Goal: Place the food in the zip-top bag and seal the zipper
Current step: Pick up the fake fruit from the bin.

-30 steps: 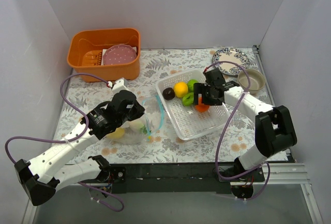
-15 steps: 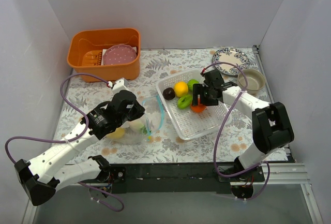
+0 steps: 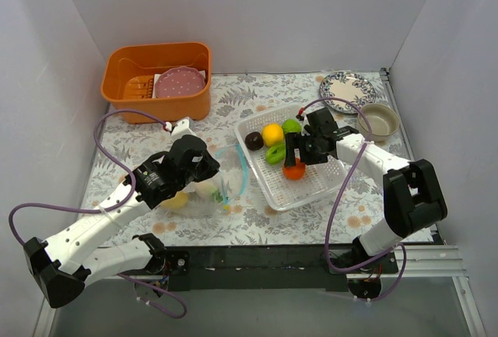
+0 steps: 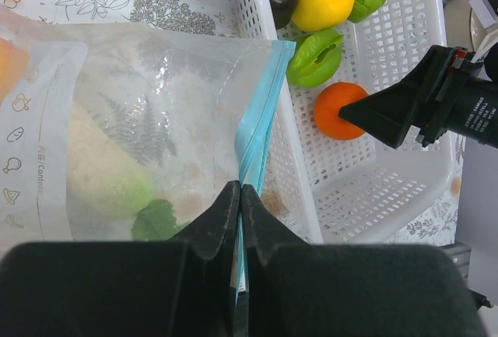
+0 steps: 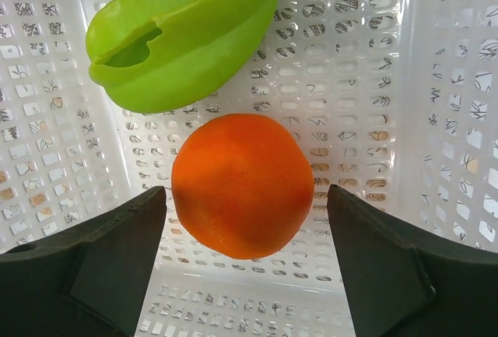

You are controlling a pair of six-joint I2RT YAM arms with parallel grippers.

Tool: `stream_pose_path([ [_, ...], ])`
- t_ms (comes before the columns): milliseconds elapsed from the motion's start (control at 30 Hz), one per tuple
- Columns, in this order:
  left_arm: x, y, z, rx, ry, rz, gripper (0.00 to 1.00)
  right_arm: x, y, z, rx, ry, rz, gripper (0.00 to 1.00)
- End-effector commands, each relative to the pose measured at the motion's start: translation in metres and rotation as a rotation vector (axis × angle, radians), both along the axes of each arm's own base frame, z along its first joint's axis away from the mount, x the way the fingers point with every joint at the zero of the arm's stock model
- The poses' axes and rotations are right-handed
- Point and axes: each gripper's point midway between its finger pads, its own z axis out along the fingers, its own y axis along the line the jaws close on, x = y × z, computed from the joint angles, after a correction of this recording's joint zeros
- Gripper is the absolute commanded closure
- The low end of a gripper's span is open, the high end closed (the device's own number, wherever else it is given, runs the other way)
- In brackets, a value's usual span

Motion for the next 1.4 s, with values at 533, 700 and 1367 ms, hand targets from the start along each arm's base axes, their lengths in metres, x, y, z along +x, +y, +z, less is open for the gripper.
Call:
stream_pose_path([
  [533,-0.002,0.000,0.000,-0.009,-0.008,-0.009,1.00,-0.007,0.010,-0.005,0.015,0.050,0.037,0.14],
  [700,-0.003,-0.002,-0.001,-0.021,-0.005,-0.015,1.00,-0.013,0.012,-0.011,0.017,0.079,0.052,0.19],
  [1367,-0.001,-0.006,-0.001,-0.015,-0.001,-0.028,1.00,-0.022,0.032,0.063,0.224,-0.064,0.034,0.50],
])
